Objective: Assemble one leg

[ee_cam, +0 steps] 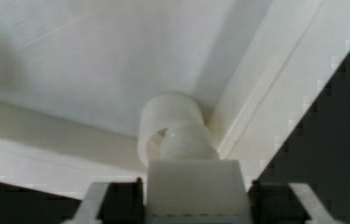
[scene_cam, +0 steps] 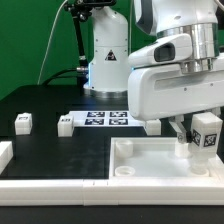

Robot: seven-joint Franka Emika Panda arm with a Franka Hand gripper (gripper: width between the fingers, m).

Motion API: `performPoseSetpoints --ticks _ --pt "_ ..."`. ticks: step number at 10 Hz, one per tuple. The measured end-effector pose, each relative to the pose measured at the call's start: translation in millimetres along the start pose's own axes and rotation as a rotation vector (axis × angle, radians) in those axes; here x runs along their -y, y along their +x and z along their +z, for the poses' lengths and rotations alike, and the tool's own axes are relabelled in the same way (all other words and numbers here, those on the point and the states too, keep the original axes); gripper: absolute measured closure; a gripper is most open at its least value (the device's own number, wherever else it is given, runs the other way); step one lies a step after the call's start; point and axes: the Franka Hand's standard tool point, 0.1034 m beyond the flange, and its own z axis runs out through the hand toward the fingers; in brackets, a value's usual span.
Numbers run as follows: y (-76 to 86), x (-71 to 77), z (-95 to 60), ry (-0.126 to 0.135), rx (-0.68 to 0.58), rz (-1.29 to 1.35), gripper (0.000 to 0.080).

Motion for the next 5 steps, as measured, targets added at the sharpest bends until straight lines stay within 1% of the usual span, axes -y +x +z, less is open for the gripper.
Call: performPoseSetpoints --ticks 2,5 --pt "3.1 1.2 1.0 -0.005 -0.023 -0.001 0.0509" --pt "3.6 -2.8 1.5 -0.009 -0.029 0.001 0.0509"
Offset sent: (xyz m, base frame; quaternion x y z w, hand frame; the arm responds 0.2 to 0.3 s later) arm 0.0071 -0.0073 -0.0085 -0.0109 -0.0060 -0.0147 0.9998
